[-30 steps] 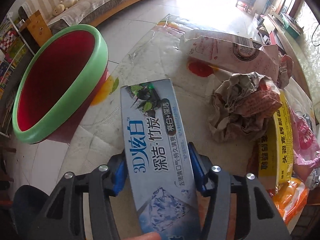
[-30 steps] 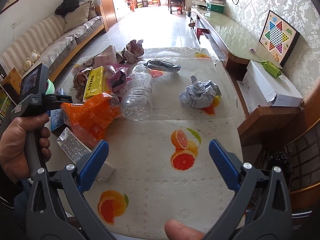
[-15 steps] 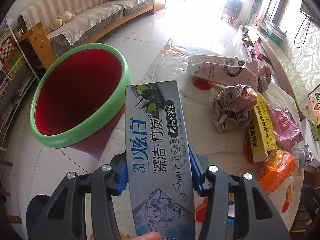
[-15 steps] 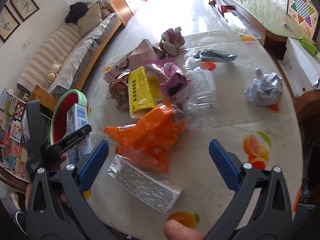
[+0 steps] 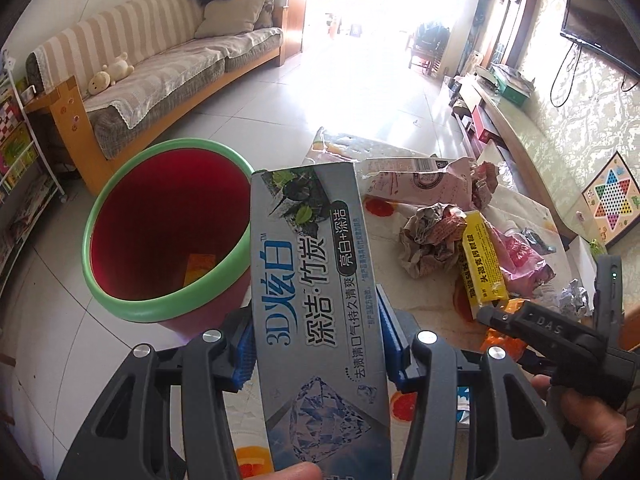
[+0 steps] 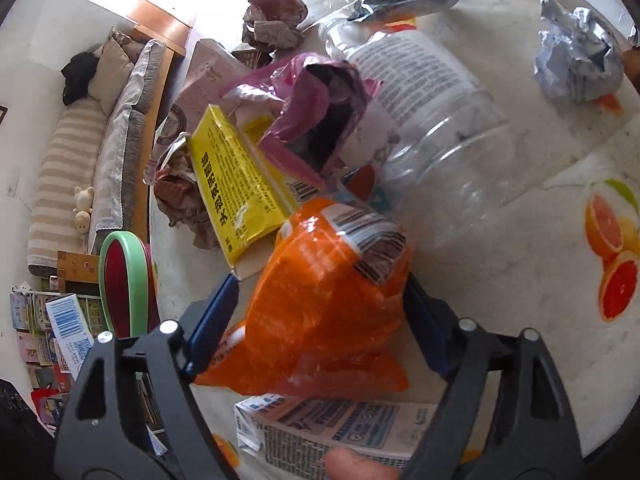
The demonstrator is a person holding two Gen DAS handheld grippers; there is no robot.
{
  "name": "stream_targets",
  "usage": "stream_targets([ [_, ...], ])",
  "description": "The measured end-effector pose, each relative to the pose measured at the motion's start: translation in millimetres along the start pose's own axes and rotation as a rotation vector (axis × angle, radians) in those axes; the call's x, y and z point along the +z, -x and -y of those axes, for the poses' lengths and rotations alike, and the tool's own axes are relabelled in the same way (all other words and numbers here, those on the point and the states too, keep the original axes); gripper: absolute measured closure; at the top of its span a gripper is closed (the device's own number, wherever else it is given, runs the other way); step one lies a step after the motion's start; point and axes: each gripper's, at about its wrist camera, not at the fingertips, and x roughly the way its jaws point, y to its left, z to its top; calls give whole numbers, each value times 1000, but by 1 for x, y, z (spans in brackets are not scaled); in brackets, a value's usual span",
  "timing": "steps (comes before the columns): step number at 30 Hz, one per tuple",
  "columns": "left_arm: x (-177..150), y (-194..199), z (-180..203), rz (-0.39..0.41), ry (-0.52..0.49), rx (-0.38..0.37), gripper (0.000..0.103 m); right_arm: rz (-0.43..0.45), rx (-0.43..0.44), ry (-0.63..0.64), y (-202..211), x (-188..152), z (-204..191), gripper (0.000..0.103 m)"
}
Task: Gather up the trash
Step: 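Lift the toothpaste box with the left tool while the right tool grasps the orange snack bag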
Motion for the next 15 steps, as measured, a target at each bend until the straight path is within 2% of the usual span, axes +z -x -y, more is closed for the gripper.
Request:
stream_targets([
  [1,-1,1,0,3,-4,-4,55,-1,-11,22,-1,-2,-2,39],
  [3,-4,2,-1,1,-4,-13,55,6,-23,50,1,-5,-6,41],
  [4,-6,1,-1,-3,0,-17,55,4,-29,58,2,-6,-7,52],
  [5,-8,1,-2,-6,1,-20,55,-1,-31,66,2,-7,-7,53],
  [11,-16,2,-3,-11,0,-30,55,45,-23,133,25,-14,-10,55],
  [15,-18,8,-5,9,-8,-33,55,134,-45,258,52,-19,-28,55],
])
